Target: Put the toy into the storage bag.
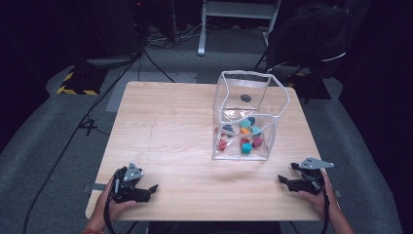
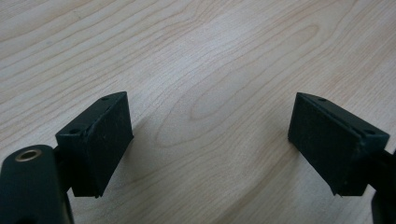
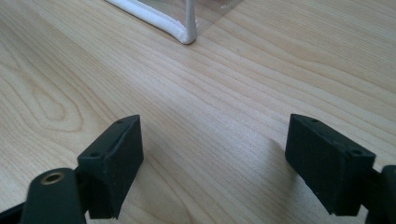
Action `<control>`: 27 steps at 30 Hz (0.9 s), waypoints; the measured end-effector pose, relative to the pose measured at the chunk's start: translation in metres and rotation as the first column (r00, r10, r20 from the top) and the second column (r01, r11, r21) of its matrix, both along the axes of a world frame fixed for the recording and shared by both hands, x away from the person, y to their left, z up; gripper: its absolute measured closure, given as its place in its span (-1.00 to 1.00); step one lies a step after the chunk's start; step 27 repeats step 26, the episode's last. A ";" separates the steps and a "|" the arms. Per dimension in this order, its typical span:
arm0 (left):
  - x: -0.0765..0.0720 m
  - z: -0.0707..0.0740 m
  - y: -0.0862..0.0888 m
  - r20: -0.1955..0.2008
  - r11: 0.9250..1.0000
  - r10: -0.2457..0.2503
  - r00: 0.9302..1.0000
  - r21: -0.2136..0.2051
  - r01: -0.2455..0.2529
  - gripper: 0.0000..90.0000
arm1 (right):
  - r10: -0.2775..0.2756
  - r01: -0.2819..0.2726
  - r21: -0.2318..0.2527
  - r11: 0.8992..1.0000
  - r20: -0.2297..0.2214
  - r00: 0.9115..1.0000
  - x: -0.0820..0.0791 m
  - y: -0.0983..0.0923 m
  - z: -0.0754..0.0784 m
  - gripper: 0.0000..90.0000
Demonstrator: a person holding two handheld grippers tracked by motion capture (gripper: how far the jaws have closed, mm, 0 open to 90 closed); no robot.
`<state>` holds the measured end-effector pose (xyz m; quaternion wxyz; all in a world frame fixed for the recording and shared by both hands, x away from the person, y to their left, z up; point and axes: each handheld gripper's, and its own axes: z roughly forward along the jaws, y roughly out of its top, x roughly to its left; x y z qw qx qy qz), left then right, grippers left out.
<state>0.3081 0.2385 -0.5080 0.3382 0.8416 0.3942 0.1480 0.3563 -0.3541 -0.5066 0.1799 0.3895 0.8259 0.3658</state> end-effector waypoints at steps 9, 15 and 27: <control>0.000 0.000 0.000 0.000 1.000 0.003 1.000 -0.001 -0.003 -0.69 | 0.001 -0.001 0.000 1.000 0.000 1.000 0.000 0.000 0.000 -0.57; 0.001 0.000 0.000 0.000 1.000 0.004 1.000 -0.002 -0.004 -0.69 | 0.000 0.000 0.000 1.000 0.000 1.000 0.000 0.000 0.000 -0.57; 0.001 0.000 0.000 -0.001 1.000 0.010 1.000 -0.003 -0.010 -0.69 | 0.001 -0.001 0.000 1.000 0.000 1.000 0.000 0.000 0.000 -0.56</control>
